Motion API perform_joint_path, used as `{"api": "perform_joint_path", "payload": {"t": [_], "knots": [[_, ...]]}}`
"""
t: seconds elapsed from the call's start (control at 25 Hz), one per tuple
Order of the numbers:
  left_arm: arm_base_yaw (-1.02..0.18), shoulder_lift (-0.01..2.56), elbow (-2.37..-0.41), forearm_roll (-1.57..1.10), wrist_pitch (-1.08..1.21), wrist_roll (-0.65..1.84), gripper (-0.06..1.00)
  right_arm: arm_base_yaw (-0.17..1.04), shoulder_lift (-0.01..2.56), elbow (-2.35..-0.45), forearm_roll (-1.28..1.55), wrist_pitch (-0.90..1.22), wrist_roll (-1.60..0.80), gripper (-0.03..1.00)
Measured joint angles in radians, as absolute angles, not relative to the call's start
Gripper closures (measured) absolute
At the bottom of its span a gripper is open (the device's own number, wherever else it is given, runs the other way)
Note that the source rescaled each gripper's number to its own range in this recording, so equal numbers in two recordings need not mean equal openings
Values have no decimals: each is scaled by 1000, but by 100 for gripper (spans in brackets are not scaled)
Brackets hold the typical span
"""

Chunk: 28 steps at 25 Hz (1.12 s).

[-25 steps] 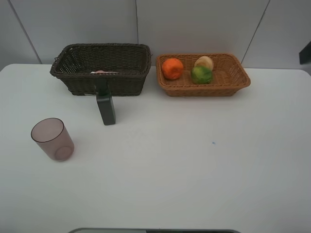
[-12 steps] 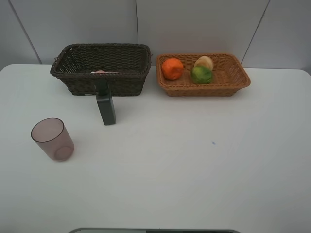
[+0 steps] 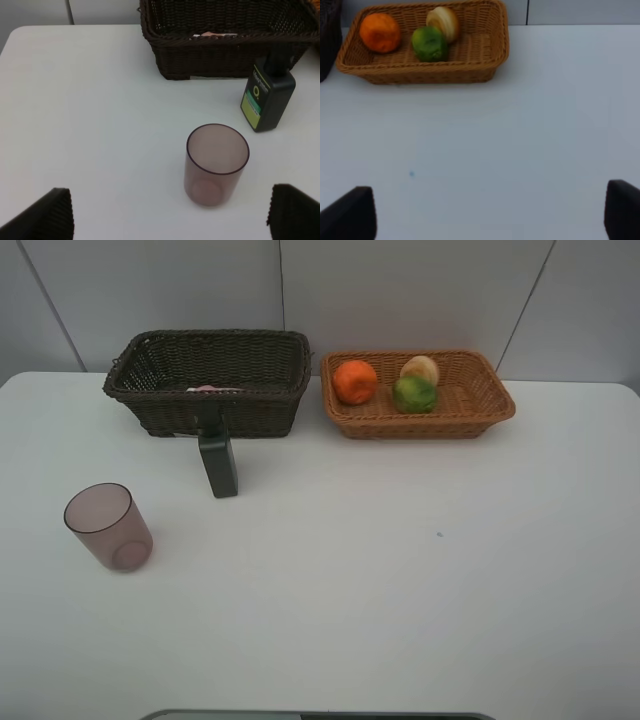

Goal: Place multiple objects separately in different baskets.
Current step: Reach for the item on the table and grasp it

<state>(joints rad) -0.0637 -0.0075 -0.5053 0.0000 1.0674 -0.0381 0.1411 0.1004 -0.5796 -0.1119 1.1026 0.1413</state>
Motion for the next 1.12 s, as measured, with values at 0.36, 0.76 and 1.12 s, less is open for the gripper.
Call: {"api": "perform_joint_path", "payload": {"t": [0.36,0.76,1.12], "knots": [[-64,-8,-505,0,1067,-38,-5,169,94,-528,-120,1067,135,5],[-64,-8,-505,0,1067,-38,-5,133,-4,-524,-118,1062,43,5],[-64,-8,-505,0,1067,-38,-5,-6,-4,-520,-101,1062,37,5]]}}
